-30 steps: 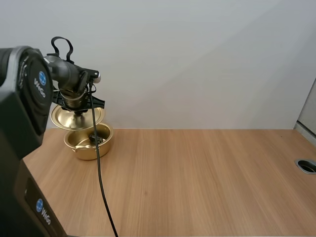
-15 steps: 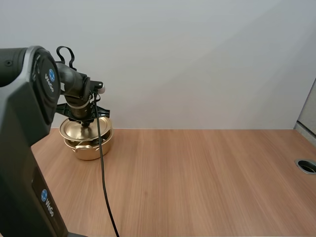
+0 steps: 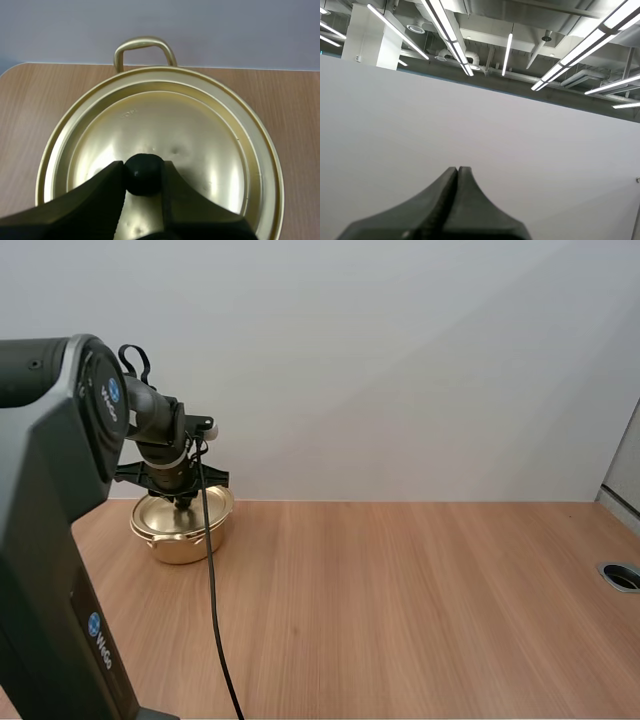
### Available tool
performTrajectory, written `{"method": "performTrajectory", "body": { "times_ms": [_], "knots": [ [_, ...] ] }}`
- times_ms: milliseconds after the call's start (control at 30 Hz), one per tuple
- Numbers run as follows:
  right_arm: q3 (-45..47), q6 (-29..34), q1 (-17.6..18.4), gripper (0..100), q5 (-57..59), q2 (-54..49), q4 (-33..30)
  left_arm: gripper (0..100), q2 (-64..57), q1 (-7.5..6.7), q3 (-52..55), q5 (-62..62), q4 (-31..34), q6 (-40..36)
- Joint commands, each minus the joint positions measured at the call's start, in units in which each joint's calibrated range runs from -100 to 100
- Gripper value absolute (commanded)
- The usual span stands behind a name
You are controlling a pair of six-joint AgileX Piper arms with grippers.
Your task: Open the pot, put the car inside, and close it
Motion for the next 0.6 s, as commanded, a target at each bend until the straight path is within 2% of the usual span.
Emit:
{"method": "performTrajectory", "body": {
  "times_ms": [0, 567],
  "knots": [
    [0.1, 0.0, 0.0, 0, 0.0, 0.0, 0.0, 0, 0.0, -0.01, -0.1, -0.1, -0.1, 0.0],
    [0.1, 1.2, 0.0, 0, 0.0, 0.0, 0.0, 1, 2.4, -0.01, -0.1, 3.8, -0.1, 0.0]
  ]
}}
